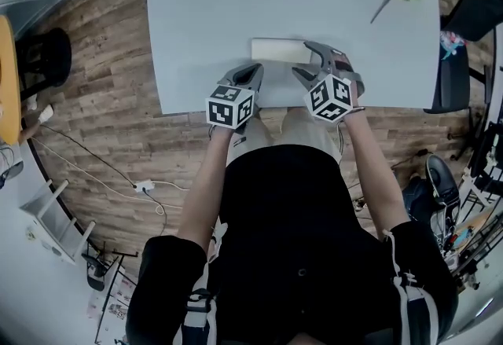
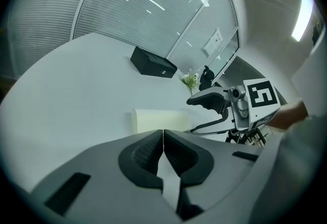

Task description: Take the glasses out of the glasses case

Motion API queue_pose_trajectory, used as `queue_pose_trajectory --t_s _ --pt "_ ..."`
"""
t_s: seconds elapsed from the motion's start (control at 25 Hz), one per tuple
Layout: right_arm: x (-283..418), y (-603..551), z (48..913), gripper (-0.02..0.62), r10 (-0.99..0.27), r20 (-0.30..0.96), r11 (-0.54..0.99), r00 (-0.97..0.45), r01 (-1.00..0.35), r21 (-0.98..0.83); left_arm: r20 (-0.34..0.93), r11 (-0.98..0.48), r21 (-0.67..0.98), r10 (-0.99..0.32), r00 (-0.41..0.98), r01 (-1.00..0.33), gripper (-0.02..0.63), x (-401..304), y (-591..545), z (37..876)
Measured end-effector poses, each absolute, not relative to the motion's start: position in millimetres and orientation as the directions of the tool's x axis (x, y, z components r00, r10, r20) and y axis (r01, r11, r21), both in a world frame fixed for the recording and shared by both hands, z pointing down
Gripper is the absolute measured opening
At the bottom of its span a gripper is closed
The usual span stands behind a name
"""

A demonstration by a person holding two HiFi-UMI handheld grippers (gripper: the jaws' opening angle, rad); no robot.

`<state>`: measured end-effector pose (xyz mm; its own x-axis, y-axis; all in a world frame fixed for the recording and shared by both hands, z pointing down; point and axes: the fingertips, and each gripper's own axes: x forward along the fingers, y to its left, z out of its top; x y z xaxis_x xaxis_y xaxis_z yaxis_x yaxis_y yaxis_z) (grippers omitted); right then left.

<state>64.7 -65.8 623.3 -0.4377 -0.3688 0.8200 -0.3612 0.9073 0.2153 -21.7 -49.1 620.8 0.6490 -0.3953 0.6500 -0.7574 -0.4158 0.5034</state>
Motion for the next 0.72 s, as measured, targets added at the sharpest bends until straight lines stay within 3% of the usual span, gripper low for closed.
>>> queue_pose_trajectory --t_s 0.32,0.72 --pt "61.1 -70.9 650.5 0.322 -0.321 0.848 0.94 -0.421 -0.253 0.229 0.722 -0.347 0.483 -0.362 0.59 -0.804 0.023 -28.2 -54.2 652.4" --pt "59.3 -72.8 656.0 0.287 -0.322 0.848 0.942 -0.422 -0.232 0.242 0.735 -0.323 0.479 -0.36 0.574 -0.816 0.023 -29.3 -59.9 663.4"
